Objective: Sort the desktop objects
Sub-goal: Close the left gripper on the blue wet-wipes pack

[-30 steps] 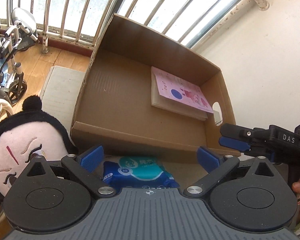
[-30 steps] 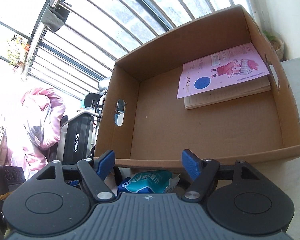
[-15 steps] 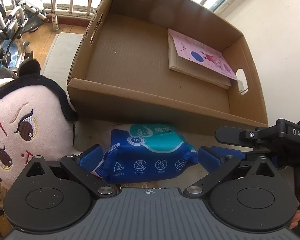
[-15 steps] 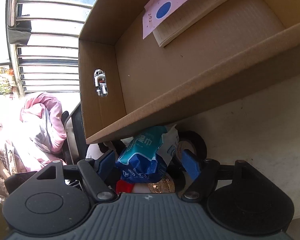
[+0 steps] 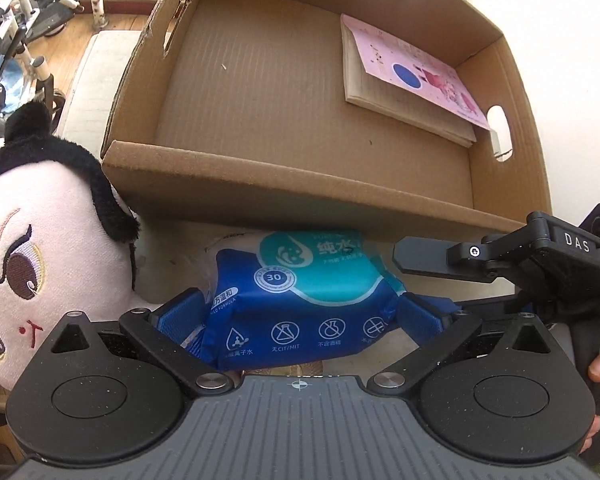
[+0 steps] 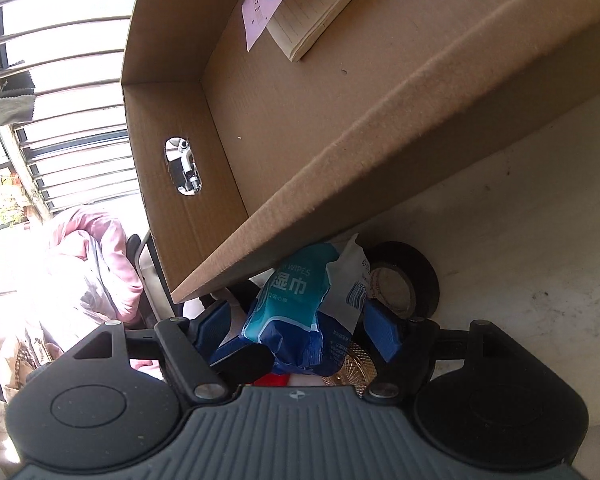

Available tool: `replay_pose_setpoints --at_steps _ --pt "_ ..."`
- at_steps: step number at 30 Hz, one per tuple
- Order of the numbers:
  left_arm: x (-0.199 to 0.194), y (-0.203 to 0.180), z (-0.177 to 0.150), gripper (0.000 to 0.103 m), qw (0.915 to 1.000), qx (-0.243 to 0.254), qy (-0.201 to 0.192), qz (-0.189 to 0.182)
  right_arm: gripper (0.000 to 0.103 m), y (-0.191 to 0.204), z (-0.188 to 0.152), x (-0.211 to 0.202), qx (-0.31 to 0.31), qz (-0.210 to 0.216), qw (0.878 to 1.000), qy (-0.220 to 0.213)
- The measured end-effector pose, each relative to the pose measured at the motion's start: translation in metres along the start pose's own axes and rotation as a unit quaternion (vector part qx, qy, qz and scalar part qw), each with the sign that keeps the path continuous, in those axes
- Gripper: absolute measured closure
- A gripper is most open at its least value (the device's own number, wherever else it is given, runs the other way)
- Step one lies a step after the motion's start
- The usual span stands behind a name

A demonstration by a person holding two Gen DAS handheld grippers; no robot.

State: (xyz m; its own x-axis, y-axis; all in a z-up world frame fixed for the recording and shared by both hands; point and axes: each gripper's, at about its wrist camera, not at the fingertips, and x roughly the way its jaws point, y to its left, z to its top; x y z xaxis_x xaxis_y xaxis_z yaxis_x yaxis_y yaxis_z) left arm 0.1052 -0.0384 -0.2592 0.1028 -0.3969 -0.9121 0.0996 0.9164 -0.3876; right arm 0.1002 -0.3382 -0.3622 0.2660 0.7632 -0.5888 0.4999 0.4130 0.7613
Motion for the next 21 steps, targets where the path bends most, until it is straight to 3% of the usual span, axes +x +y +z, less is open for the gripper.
replay_pose_setpoints --at_steps 16,21 --pt "0.013 0.006 0.016 0.000 0.9990 0.005 0.044 -0.010 0.027 0.013 0.005 0.029 0.006 -0.036 0.999 0.020" --pt "0.014 0.007 0.017 0.000 0.9988 0.006 0.046 -0.012 0.032 0.011 0.008 0.032 0.015 -0.045 0.999 0.021"
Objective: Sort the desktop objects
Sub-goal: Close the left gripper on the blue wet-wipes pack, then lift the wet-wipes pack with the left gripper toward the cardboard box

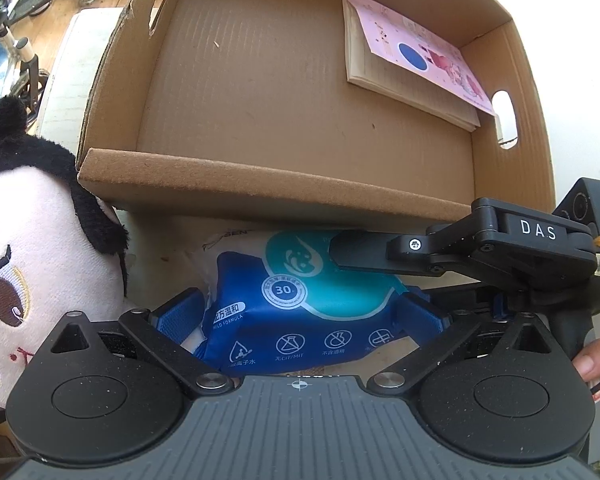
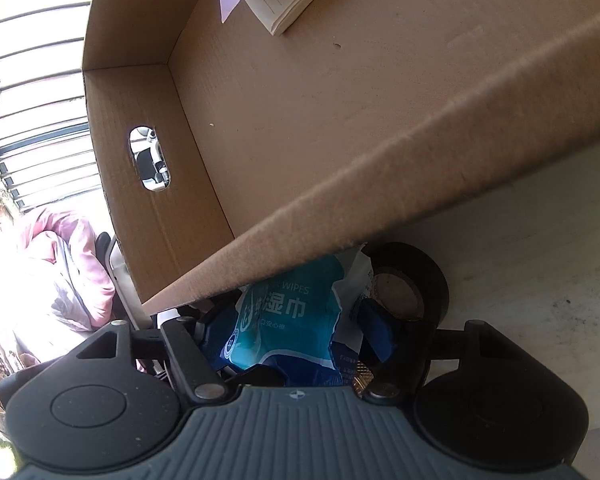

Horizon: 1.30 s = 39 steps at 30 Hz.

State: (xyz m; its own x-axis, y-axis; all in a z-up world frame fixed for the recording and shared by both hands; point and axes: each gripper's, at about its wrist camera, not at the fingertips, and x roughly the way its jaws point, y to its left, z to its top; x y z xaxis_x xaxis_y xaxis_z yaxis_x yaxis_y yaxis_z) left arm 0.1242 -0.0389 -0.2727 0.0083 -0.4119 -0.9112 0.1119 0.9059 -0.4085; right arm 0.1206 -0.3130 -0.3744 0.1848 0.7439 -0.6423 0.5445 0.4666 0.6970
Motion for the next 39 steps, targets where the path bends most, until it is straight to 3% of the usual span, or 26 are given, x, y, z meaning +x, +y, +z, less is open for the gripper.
replay_pose_setpoints --at_steps 13,24,27,30,33,34,39 --pt "0.002 -0.009 -0.004 0.000 0.9999 0.011 -0.006 -0.002 0.042 0.007 -0.004 -0.001 -0.049 -0.008 0.999 0.000" --pt "-0.020 -0.021 -0.023 0.000 0.9982 0.024 -0.054 0.007 0.043 0.020 -0.021 -0.023 -0.148 0.015 0.989 0.003" --pt "-0.029 -0.026 -0.036 0.000 0.9972 0.024 -0.070 0.007 0.043 0.021 -0.029 -0.032 -0.193 0.019 0.981 0.009" --pt "-0.032 -0.031 -0.048 0.000 0.9966 0.020 -0.080 0.005 0.043 0.023 -0.038 -0.042 -0.263 0.010 0.965 0.009" --pt "-0.025 -0.032 -0.058 0.002 0.9971 0.009 -0.076 -0.001 0.044 0.022 -0.053 -0.047 -0.358 -0.020 0.933 0.004" --pt "-0.021 -0.031 -0.061 0.003 0.9974 0.003 -0.072 -0.001 0.045 0.022 -0.055 -0.046 -0.371 -0.016 0.929 0.006" --pt "-0.014 -0.032 -0.072 0.002 0.9969 -0.011 -0.078 0.003 0.045 0.013 -0.051 -0.055 -0.377 -0.007 0.926 0.006"
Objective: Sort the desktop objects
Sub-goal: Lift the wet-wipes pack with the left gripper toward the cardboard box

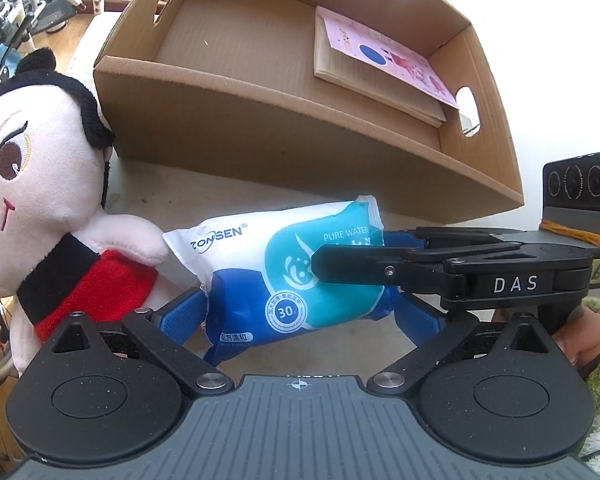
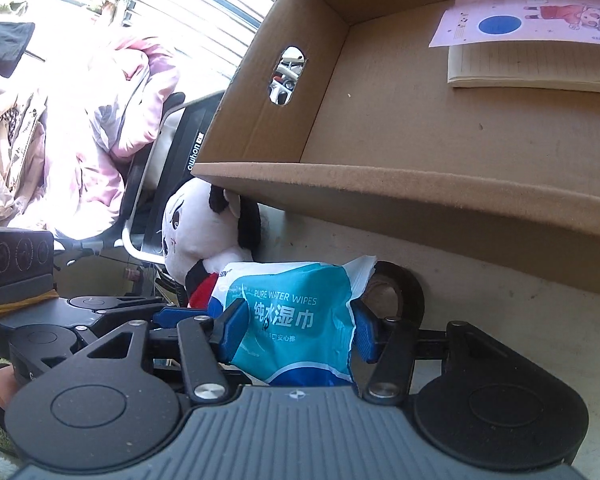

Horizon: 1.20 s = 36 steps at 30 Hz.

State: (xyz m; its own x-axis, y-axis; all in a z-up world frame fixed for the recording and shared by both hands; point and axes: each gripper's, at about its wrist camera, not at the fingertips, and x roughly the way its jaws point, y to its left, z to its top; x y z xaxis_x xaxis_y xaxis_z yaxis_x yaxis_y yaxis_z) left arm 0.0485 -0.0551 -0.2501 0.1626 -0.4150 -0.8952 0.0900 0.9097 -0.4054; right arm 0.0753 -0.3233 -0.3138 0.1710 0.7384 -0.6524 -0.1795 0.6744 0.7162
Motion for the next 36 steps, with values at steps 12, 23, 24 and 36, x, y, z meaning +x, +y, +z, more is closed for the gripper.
replay_pose_setpoints --at_steps 12,23,24,36 --pt "0.007 0.002 -0.009 0.006 0.9992 -0.012 -0.012 0.035 0.050 -0.002 0.011 -0.004 -0.012 -0.022 1.000 -0.018" --pt "-0.008 0.021 -0.002 0.018 0.9965 -0.063 -0.055 -0.001 0.061 0.009 0.007 -0.003 -0.088 -0.010 0.996 -0.008" --pt "-0.010 0.024 0.000 0.019 0.9960 -0.066 -0.059 -0.006 0.061 0.011 0.006 -0.002 -0.098 -0.010 0.995 -0.005" --pt "-0.011 0.024 -0.011 0.020 0.9955 -0.065 -0.063 -0.028 0.066 0.031 0.008 -0.002 -0.176 -0.006 0.984 0.022"
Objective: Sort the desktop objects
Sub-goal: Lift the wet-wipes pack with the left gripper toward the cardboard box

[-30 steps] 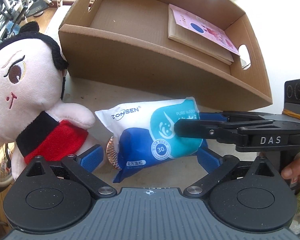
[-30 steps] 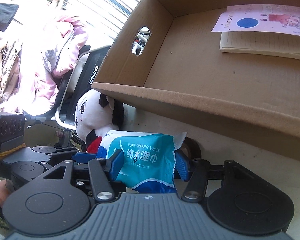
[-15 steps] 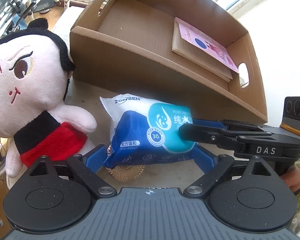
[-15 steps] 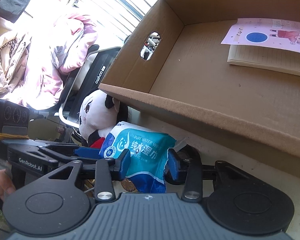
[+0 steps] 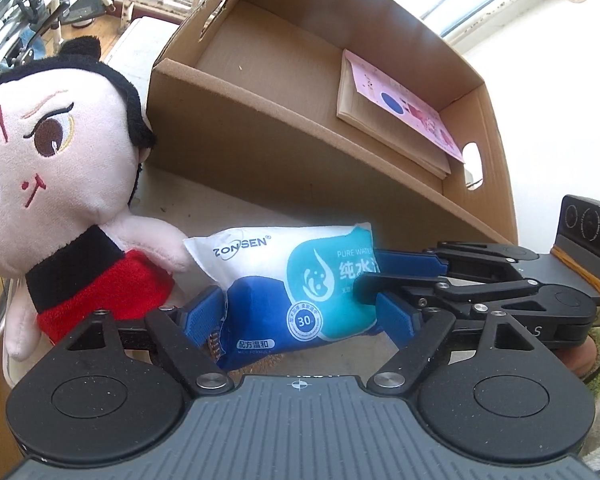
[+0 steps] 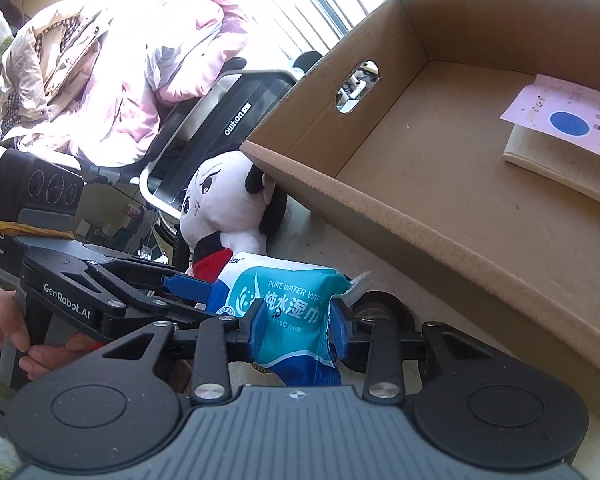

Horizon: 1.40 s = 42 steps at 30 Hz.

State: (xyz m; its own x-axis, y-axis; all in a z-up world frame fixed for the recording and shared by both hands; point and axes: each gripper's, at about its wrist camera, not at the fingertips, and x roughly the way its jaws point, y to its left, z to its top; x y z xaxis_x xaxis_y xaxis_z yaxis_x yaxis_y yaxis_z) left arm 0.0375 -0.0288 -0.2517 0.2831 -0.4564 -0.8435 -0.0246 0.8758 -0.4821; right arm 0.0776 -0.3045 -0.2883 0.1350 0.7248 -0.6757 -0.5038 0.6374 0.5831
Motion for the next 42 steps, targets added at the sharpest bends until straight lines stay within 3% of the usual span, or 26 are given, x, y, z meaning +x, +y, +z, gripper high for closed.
replay_pose_setpoints --at_steps 8,12,15,18,23,26,42 --pt "-0.004 0.000 -0.019 0.020 1.0000 -0.003 -0.002 -0.003 0.066 0.007 0.006 0.003 -0.043 0.002 0.999 0.025" --pt "-0.007 0.012 -0.015 0.021 0.9995 -0.028 -0.009 -0.006 0.066 0.008 0.006 0.004 -0.044 0.006 0.998 0.034" --pt "-0.001 0.016 -0.013 0.021 0.9997 -0.024 -0.001 0.004 0.063 0.000 0.007 0.004 -0.008 0.009 0.999 0.039" --pt "0.002 0.021 -0.012 0.022 0.9992 -0.039 -0.005 -0.010 0.063 -0.015 0.005 0.000 0.062 0.017 0.997 0.031" --pt "0.003 0.020 -0.012 0.022 0.9994 -0.031 -0.007 -0.012 0.053 -0.035 -0.004 -0.001 0.169 0.031 0.985 0.012" --pt "0.004 0.020 -0.012 0.022 0.9994 -0.032 -0.002 -0.015 0.052 -0.035 -0.009 0.009 0.180 0.025 0.983 0.025" --pt "0.008 0.010 -0.012 0.018 1.0000 -0.008 0.004 0.000 0.051 -0.030 -0.013 0.018 0.213 0.036 0.976 0.003"
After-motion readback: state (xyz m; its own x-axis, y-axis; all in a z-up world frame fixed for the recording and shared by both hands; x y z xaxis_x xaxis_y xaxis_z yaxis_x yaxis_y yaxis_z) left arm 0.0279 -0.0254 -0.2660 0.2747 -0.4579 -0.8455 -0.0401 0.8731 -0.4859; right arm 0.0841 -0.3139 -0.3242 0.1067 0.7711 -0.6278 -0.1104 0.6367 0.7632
